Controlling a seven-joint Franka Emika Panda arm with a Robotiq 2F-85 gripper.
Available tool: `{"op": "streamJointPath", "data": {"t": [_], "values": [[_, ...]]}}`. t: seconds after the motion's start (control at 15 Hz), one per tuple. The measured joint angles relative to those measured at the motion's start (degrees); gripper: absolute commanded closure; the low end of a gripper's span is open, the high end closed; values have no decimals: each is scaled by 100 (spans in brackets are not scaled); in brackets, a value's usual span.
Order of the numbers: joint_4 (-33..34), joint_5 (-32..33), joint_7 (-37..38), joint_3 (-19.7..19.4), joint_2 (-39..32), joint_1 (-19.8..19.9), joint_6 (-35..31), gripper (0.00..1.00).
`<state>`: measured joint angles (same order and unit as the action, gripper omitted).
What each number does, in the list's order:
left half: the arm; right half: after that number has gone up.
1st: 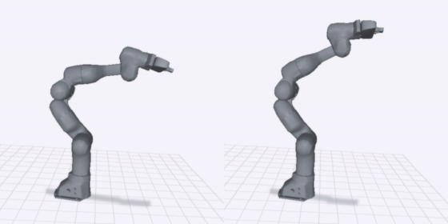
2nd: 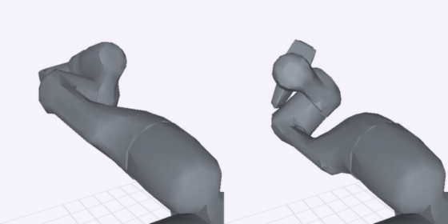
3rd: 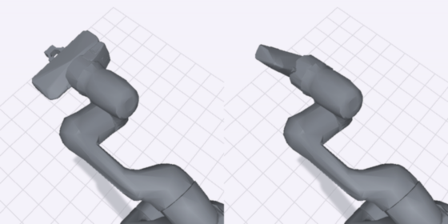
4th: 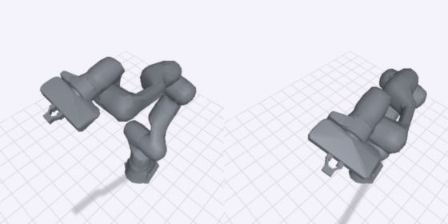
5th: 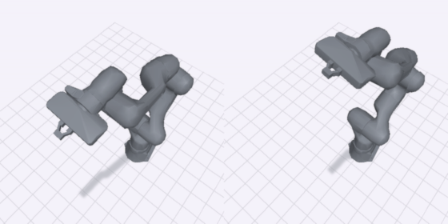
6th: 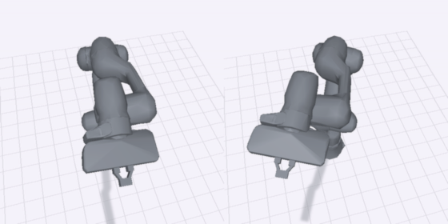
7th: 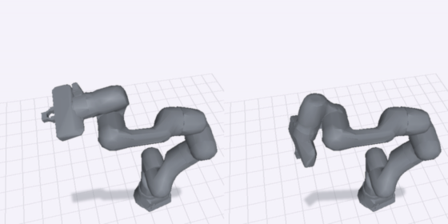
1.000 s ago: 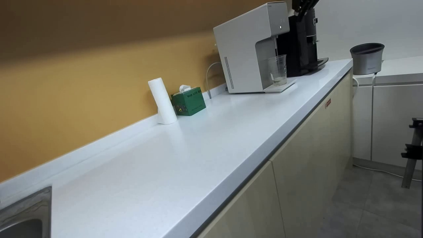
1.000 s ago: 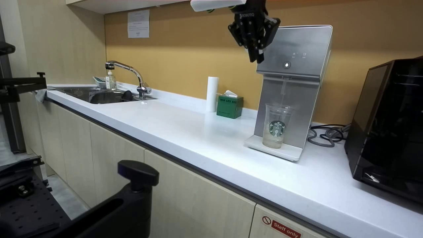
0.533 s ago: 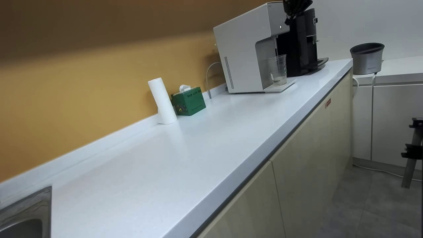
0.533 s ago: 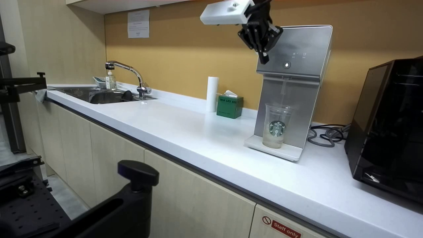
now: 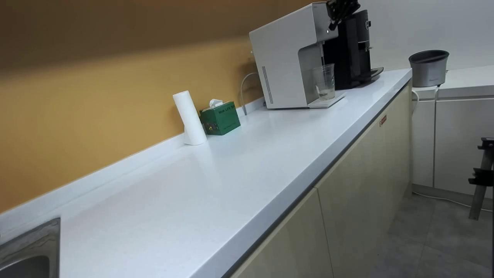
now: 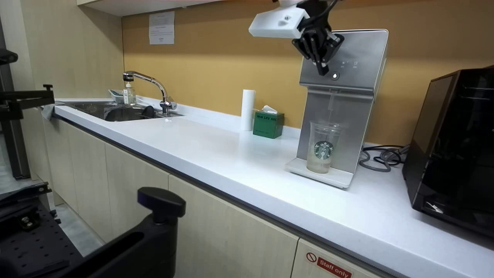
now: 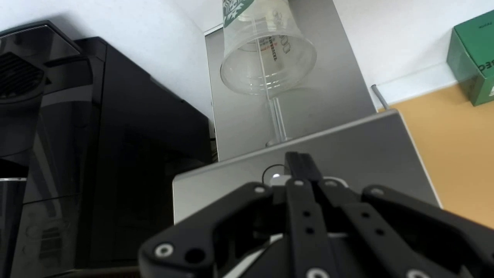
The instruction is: Press one button on the coffeemaker.
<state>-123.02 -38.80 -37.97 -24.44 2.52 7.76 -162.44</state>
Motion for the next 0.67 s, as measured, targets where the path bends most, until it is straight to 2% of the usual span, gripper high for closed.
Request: {"op": "streamJointPath", "data": {"t": [0.67], "values": [[326, -547, -260, 0, -344, 14, -134, 100]]}}
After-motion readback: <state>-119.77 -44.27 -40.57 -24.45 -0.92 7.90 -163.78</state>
